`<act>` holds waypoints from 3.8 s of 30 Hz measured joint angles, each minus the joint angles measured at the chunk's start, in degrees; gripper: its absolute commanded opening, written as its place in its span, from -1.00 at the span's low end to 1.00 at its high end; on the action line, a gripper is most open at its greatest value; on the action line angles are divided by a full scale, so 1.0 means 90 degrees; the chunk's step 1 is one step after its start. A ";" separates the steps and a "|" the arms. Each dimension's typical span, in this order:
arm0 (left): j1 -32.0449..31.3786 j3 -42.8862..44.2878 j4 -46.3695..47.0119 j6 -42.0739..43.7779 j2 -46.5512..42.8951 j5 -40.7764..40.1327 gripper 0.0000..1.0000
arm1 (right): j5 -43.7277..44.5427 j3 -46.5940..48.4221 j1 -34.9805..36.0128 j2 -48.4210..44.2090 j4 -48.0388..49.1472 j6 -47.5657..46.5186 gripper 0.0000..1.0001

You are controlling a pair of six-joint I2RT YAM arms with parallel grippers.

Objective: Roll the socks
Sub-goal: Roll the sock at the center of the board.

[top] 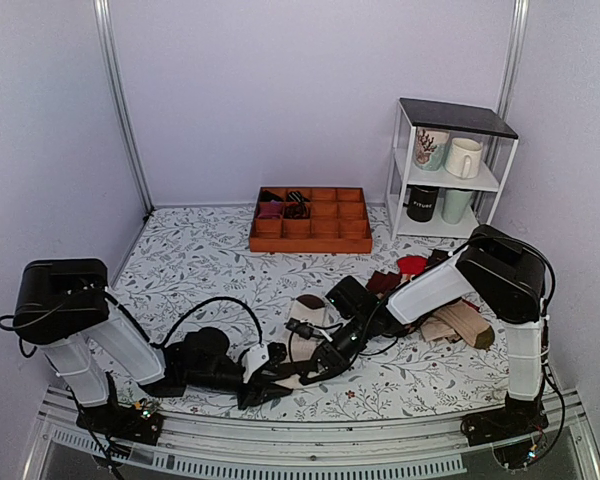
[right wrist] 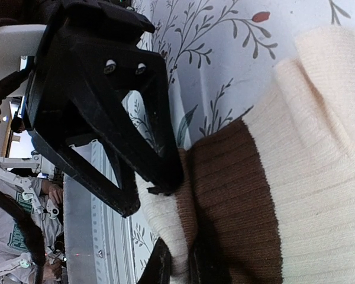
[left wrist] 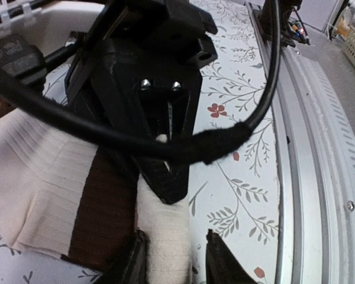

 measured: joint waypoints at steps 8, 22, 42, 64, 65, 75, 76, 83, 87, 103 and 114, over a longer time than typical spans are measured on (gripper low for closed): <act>-0.0015 0.0032 0.0199 -0.0126 0.0165 0.0027 0.24 | -0.0019 0.0007 -0.0002 0.0000 -0.0056 0.0027 -0.82; -0.0005 -0.0007 0.0187 -0.0192 0.0182 -0.0287 -0.31 | -0.0019 0.0010 -0.0002 0.0000 -0.0058 0.0119 -0.82; 0.0529 0.0520 -0.0670 -0.1712 0.0311 0.0933 -1.00 | 0.1027 -0.0687 0.0090 -0.0901 0.0311 0.0041 -0.26; 0.0809 0.0401 -0.0483 -0.3150 0.0498 0.1683 -1.00 | 0.5124 -0.3490 0.1904 -0.2217 0.5005 -0.4741 0.09; 0.0811 0.0401 -0.0476 -0.3150 0.0500 0.1690 -1.00 | 0.5161 -0.3410 0.1904 -0.2132 0.4971 -0.4869 0.08; 0.0823 0.0345 -0.0347 -0.3118 0.0537 0.1741 -1.00 | 0.5644 -0.2980 0.1904 -0.1630 0.4646 -0.5379 -0.15; 0.0823 0.0335 -0.0318 -0.3113 0.0542 0.1744 -1.00 | 0.5666 -0.2941 0.1904 -0.1603 0.4612 -0.5370 -0.21; 0.0833 0.0287 -0.0158 -0.3089 0.0583 0.1778 -1.00 | 0.5846 -0.2613 0.1923 -0.1443 0.4192 -0.5173 -0.74; 0.0831 0.0243 -0.0236 -0.3045 0.0478 0.1712 -0.80 | 0.5792 -0.2390 0.1916 -0.1447 0.3755 -0.4840 -0.79; 0.0549 -0.0228 -0.1960 -0.0678 -0.2987 -0.0585 -0.36 | 0.2387 -0.0695 0.0576 -0.0925 0.1010 -0.2567 -0.79; 0.0046 -0.0423 -0.1066 0.0335 -0.1394 -0.0804 -0.10 | 0.1066 0.0250 0.0209 -0.0250 -0.0219 -0.1800 -0.79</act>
